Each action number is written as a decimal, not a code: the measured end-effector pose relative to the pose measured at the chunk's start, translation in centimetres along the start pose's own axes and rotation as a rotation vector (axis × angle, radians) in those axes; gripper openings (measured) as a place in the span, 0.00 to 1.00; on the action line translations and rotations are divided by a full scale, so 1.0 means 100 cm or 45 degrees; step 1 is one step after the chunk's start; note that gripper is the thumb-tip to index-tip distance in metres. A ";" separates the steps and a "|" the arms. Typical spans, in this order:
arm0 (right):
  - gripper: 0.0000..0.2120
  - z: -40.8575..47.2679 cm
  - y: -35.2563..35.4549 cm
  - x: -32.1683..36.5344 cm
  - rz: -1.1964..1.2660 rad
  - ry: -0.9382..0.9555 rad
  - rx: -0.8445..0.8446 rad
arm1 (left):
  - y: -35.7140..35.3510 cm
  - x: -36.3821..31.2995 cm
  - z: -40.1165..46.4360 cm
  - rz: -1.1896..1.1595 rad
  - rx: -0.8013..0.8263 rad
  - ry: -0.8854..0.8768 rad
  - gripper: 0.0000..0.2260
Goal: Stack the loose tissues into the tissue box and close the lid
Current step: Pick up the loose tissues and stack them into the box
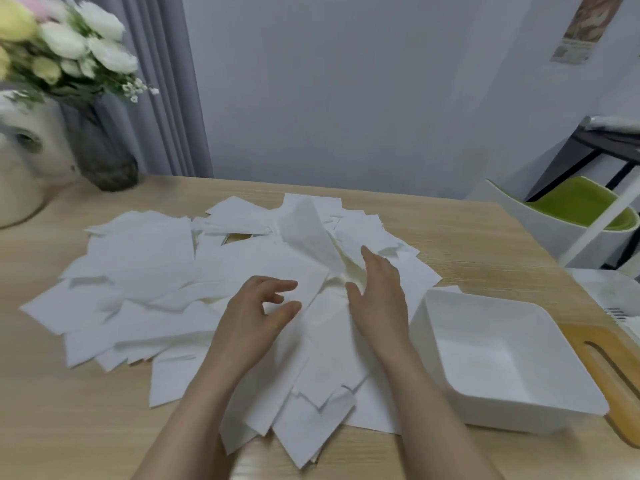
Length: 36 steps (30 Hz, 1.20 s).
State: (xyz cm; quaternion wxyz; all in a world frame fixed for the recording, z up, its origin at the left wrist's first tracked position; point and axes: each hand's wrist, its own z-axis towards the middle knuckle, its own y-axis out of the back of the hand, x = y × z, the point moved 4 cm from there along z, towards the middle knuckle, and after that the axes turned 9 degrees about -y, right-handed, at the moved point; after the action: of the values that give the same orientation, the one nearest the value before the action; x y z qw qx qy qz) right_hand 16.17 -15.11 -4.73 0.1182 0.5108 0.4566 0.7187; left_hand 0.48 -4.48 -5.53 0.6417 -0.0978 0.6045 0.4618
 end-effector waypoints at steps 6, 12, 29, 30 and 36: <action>0.24 0.024 -0.018 -0.018 -0.052 -0.210 -0.156 | 0.000 0.015 0.004 -0.051 0.012 0.020 0.08; 0.11 0.028 -0.018 -0.027 0.033 -0.287 -0.374 | -0.004 0.024 0.004 -0.124 -0.007 0.036 0.09; 0.03 -0.038 0.004 0.003 1.338 -0.391 -0.038 | -0.016 0.040 -0.004 -0.403 -0.029 0.140 0.13; 0.03 -0.041 0.002 0.004 1.402 -0.410 -0.010 | -0.015 0.039 -0.004 -0.419 -0.028 0.154 0.15; 0.05 -0.048 -0.011 0.008 1.549 -0.476 0.187 | -0.010 0.022 -0.002 -0.744 0.034 0.308 0.25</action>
State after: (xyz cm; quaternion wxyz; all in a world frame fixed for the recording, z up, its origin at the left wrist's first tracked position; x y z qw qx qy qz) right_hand 11.47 -16.56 -5.33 -0.2684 0.8022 0.1047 0.5230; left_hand 0.67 -4.15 -7.95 0.6719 -0.3129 0.6289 0.2349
